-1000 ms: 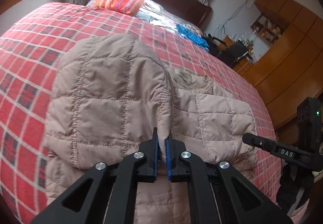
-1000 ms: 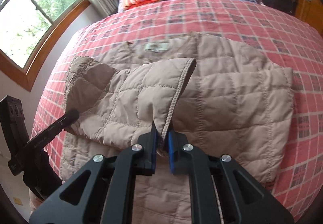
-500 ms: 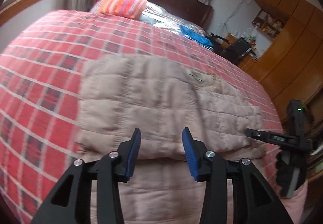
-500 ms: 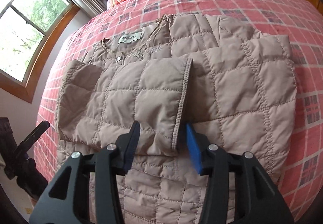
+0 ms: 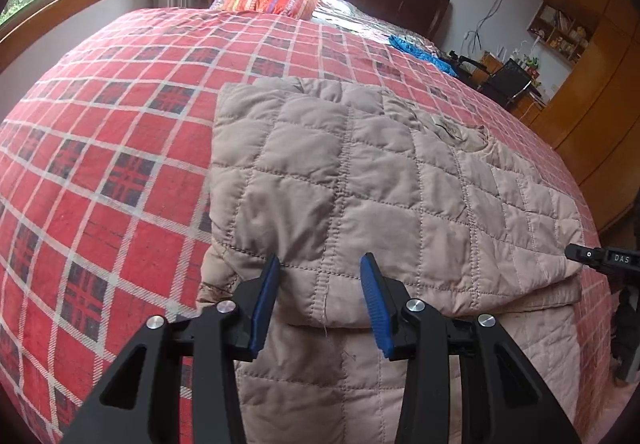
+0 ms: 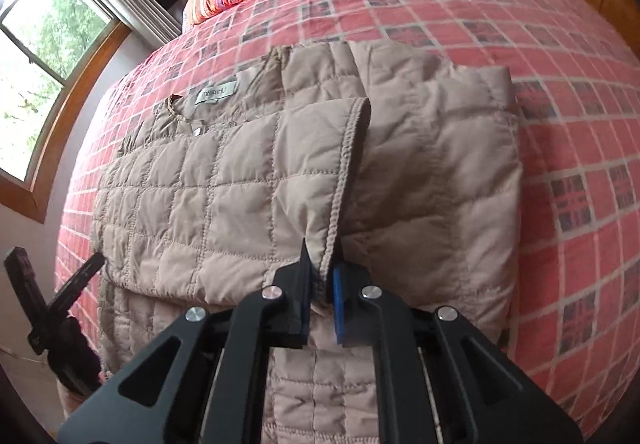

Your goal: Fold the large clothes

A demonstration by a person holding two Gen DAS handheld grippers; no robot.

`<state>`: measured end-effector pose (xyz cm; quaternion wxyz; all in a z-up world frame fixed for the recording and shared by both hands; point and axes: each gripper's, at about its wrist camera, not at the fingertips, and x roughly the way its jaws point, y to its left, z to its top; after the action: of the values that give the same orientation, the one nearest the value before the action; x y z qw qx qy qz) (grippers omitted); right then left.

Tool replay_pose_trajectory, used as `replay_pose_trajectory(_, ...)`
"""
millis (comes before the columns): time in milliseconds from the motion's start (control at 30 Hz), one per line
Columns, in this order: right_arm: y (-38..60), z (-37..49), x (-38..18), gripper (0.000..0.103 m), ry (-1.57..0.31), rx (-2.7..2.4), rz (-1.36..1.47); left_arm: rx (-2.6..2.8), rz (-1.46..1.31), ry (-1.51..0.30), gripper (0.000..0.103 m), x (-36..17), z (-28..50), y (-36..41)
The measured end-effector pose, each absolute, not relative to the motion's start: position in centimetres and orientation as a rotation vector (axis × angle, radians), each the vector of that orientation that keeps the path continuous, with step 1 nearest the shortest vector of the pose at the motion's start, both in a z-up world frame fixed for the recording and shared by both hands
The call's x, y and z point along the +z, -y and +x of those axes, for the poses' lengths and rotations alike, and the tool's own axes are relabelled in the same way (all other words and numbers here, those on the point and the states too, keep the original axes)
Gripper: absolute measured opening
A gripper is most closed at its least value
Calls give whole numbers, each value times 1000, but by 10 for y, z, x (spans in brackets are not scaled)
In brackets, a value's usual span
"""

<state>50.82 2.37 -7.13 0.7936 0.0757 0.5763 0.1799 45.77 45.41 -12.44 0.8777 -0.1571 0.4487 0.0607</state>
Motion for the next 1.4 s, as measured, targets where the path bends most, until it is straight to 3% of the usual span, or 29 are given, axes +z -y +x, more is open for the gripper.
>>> replay_pose_trajectory(133, -25, 514, -91, 9, -1267, 373, 147, 138, -270, -960, 42, -130, 463, -444)
replay_pose_trajectory(267, -18, 503, -81, 20, -1230, 336, 133, 150, -239, -958, 42, -119, 456, -441)
replay_pose_trajectory(467, -25, 475, -49, 19, -1135, 399, 81, 124, -229, -915, 44, -91, 446, -420)
replay_pose_trajectory(1033, -42, 496, -107, 14, -1252, 346, 35, 122, -143, -1007, 46, -140, 473, -391)
replay_pose_trajectory(1233, -26, 436, -60, 33, -1120, 515, 105, 89, -129, -1001, 48, -109, 432, -395)
replay_pose_trajectory(1300, -13, 401, -46, 48, -1067, 570, 94, 59, -129, -971, 61, -95, 397, -401)
replay_pose_trajectory(1333, -6, 384, -42, 49, -1045, 570, 72, 75, -122, -967, 67, -91, 381, -404)
replay_pose_trajectory(1400, 7, 351, -38, 50, -1019, 564, 34, 127, -105, -960, 69, -87, 346, -412)
